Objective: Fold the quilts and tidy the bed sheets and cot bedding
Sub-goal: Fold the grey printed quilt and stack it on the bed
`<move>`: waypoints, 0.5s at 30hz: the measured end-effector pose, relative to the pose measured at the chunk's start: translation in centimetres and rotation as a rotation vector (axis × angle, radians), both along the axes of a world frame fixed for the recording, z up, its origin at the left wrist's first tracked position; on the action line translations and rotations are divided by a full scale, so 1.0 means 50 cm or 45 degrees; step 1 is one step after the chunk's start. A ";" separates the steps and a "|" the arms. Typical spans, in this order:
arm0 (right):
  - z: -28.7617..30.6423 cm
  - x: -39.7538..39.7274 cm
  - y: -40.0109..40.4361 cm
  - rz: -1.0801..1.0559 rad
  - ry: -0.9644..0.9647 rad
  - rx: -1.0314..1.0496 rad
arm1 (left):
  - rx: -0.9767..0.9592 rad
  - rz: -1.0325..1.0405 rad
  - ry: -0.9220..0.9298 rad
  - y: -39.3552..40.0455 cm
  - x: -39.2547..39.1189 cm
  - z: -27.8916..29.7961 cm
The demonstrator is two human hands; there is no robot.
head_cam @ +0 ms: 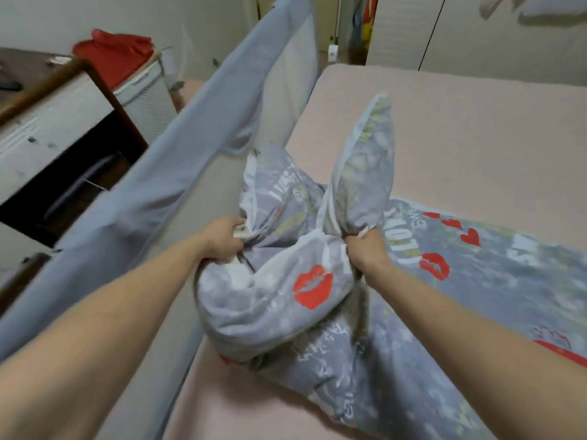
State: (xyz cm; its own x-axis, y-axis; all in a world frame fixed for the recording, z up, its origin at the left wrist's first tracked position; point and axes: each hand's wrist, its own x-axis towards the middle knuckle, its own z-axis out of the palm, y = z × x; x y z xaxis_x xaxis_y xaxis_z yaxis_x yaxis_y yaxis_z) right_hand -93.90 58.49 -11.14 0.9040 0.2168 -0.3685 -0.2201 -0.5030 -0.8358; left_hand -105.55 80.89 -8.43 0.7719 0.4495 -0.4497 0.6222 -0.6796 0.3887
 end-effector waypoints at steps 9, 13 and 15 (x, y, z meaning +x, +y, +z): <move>0.378 -0.080 0.088 0.316 -0.202 0.268 | -0.365 0.122 -0.222 -0.052 -0.182 0.431; 0.490 -0.196 0.109 0.822 -0.469 0.001 | -0.449 0.189 -0.315 -0.126 -0.323 0.500; 0.492 -0.277 0.096 1.088 -0.535 -0.168 | -0.476 0.218 -0.329 -0.169 -0.390 0.493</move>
State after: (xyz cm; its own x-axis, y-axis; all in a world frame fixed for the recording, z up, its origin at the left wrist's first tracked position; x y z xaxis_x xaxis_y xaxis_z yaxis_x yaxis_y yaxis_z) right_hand -107.76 63.31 13.45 0.5235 0.8436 -0.1194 0.5689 -0.4504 -0.6881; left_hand -125.07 72.44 16.21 0.8085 0.4241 -0.4080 0.5640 -0.3602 0.7431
